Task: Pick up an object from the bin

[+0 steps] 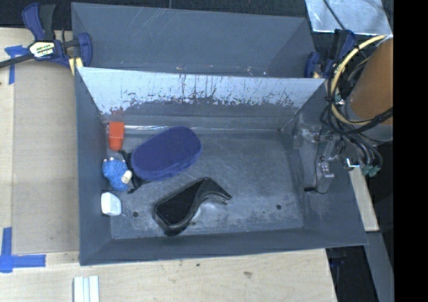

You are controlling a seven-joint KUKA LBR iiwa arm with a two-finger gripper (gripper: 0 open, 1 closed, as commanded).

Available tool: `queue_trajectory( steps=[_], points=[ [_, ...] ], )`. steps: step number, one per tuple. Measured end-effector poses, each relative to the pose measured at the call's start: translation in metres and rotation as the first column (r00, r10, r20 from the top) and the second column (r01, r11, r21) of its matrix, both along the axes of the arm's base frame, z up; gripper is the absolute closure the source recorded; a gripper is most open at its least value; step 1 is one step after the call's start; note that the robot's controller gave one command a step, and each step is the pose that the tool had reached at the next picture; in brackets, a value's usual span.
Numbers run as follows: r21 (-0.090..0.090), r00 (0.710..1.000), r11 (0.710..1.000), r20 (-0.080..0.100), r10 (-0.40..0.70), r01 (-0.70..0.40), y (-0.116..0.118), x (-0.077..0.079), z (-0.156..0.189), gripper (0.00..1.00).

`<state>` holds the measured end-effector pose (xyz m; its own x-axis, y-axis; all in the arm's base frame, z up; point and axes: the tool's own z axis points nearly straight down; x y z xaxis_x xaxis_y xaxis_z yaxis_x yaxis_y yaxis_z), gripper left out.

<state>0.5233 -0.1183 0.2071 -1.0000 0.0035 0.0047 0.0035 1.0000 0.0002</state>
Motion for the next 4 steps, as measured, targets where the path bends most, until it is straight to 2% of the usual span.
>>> queue_trajectory(
  steps=[1,2,3,4],
  points=[
    [0.004,0.998,0.998,-0.001,0.060,-0.060,0.070,-0.034,-0.053,0.00],
    [0.003,0.967,0.967,0.004,0.256,-0.256,0.162,-0.009,-0.099,0.00],
    [0.000,0.990,0.990,0.000,0.142,-0.142,0.160,0.005,-0.138,0.00],
    [-0.003,0.792,0.792,0.006,0.611,-0.611,0.159,-0.013,-0.136,0.00]
  ],
)
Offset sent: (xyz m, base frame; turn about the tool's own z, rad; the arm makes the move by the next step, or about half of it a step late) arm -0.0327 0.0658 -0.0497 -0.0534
